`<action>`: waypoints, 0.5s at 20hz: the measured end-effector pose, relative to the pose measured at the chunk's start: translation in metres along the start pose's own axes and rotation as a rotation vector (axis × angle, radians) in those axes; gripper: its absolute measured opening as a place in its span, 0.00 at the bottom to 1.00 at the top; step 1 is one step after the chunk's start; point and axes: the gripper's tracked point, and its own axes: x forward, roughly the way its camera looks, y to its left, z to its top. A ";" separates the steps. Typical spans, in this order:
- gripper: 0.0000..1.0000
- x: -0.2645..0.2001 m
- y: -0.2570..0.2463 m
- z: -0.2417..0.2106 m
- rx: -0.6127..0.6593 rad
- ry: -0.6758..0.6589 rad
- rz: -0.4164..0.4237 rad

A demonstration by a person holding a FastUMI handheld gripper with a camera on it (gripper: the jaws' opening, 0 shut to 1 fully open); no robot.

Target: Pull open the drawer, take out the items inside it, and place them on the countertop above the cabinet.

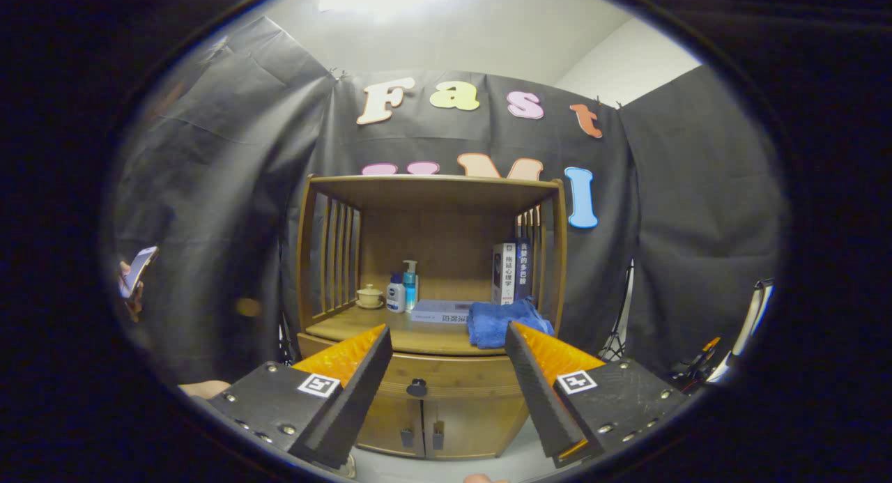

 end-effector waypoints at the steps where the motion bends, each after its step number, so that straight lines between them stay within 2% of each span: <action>1: 0.98 0.002 0.001 -0.002 0.001 0.003 0.003; 10: 0.98 0.022 0.018 -0.024 -0.005 0.033 0.047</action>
